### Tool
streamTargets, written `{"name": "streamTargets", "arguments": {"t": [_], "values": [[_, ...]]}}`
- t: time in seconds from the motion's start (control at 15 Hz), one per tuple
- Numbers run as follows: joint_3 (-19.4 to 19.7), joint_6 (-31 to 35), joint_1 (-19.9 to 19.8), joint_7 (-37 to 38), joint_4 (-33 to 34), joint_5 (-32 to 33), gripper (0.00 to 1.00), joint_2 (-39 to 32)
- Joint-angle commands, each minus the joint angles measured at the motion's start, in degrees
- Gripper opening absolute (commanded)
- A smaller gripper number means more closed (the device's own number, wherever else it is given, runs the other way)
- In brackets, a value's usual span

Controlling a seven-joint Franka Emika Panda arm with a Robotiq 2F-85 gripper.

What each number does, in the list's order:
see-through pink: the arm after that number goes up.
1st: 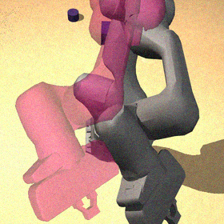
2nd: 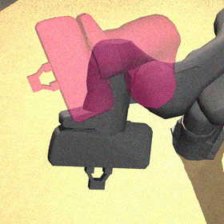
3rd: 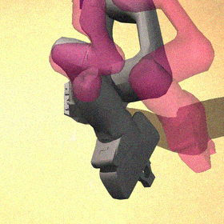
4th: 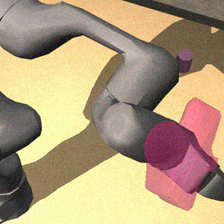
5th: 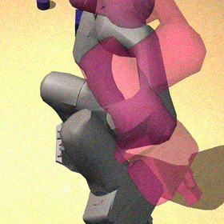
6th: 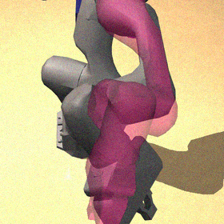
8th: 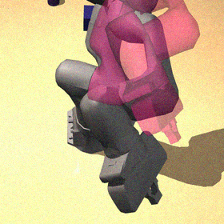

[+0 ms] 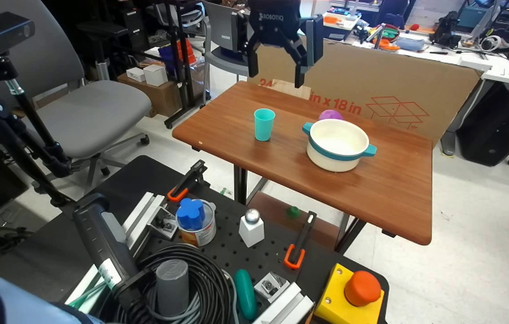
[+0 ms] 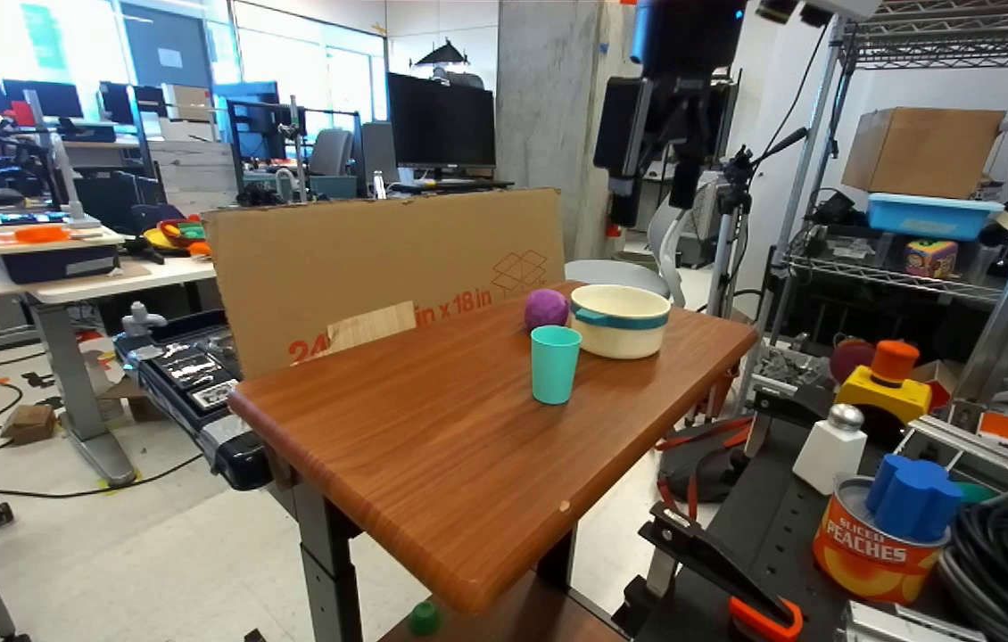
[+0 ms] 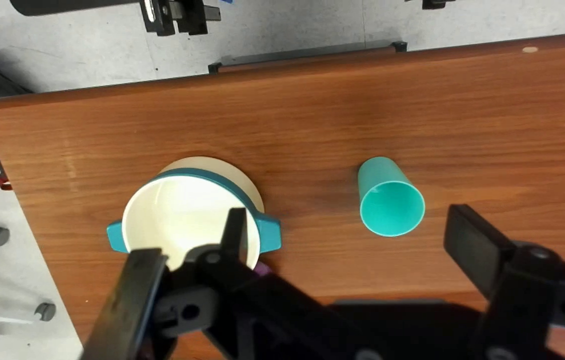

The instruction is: Move the cup backwards

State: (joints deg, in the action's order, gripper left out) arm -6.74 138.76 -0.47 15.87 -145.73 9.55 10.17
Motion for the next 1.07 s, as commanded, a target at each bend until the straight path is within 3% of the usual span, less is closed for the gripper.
{"name": "streamTargets", "arguments": {"t": [0.0, 0.4, 1.0], "values": [[0.2, -3.0, 0.1, 2.7, 9.3, 3.5, 1.00, -11.0], [1.6, -10.1, 4.2, 3.0, 20.6, 3.2, 1.00, -24.1], [3.7, -20.9, 9.9, 3.3, 32.8, 3.7, 1.00, -36.8]]}}
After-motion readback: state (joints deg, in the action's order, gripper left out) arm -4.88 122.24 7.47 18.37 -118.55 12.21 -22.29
